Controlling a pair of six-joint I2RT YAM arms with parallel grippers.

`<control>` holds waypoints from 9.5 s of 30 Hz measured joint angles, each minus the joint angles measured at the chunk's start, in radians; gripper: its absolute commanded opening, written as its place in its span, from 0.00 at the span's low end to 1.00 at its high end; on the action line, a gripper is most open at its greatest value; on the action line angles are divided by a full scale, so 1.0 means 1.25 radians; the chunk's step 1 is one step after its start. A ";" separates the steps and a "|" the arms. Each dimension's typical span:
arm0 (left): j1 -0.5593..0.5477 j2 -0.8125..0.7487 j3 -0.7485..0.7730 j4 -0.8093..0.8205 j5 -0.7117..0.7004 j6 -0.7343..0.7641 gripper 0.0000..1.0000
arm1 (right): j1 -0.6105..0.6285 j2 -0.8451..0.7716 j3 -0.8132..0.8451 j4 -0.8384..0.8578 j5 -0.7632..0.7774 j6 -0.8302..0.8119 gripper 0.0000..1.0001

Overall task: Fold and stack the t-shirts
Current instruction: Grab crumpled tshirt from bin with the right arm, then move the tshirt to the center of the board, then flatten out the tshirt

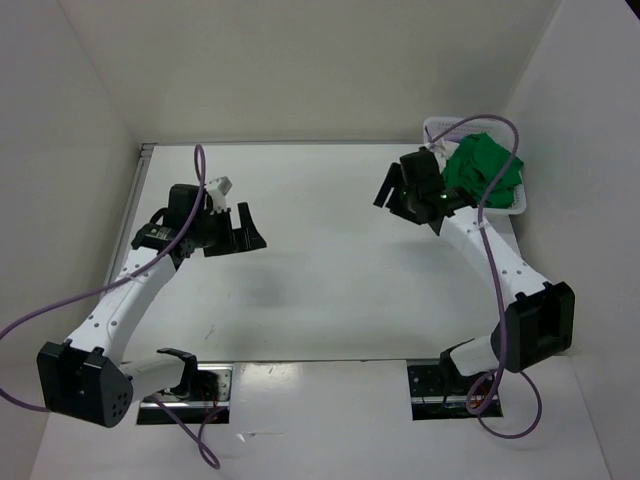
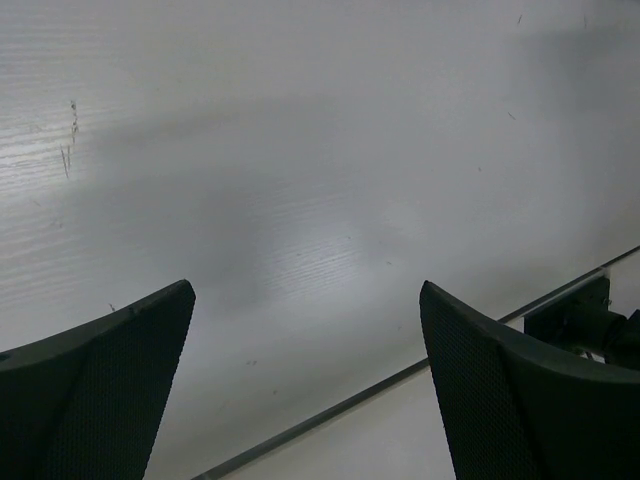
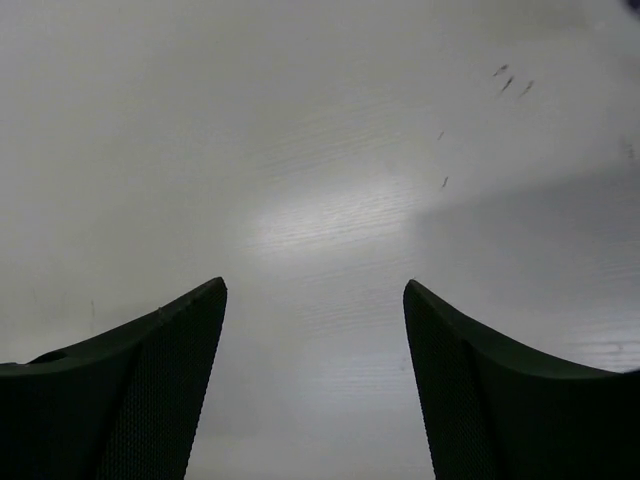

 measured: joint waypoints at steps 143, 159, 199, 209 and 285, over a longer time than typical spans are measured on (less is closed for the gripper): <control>0.006 -0.291 -0.440 0.192 0.027 -0.406 0.68 | 0.374 0.471 0.298 0.107 -0.271 -0.235 0.74; -0.003 -0.416 -0.547 0.168 0.031 -0.472 0.67 | 0.422 0.756 0.655 0.042 -0.266 -0.312 0.82; -0.235 0.095 -0.388 0.322 -0.023 -0.379 0.76 | 0.058 0.150 0.394 -0.023 -0.153 -0.286 0.00; -0.334 0.202 -0.326 0.351 -0.070 -0.366 0.32 | 0.042 0.143 0.360 -0.027 -0.179 -0.268 0.00; 0.107 -0.129 0.033 0.021 -0.348 -0.044 0.39 | -0.001 0.089 0.070 0.089 -0.352 -0.021 0.19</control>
